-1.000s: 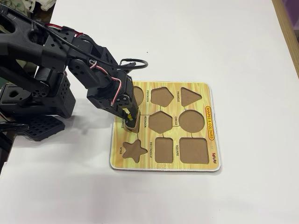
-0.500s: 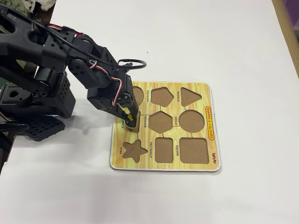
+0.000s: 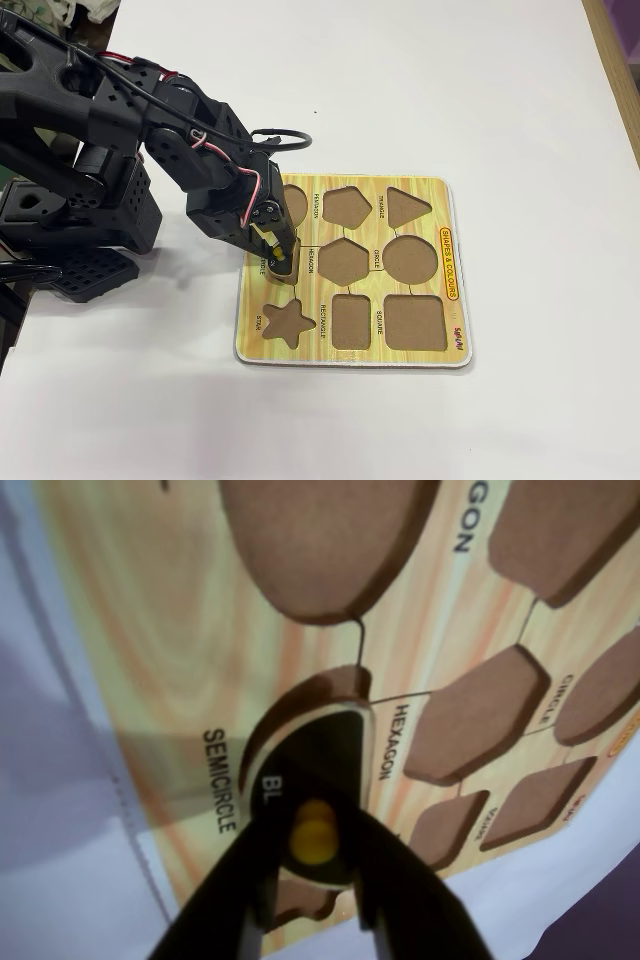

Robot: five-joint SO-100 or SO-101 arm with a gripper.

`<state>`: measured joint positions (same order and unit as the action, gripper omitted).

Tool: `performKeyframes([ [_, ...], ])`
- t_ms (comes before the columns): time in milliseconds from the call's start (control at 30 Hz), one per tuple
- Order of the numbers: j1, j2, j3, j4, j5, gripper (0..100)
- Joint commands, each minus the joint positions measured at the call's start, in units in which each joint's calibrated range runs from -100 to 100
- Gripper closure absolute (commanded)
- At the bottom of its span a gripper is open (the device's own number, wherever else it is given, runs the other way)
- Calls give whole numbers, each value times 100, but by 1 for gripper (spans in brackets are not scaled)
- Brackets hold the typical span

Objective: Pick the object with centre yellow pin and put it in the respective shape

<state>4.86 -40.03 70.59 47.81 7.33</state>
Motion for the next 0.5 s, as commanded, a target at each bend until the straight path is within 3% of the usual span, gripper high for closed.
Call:
performKeyframes([
  [0,51,-47,-27,-45,20,99],
  [467,256,-55,-27,-54,25,99],
])
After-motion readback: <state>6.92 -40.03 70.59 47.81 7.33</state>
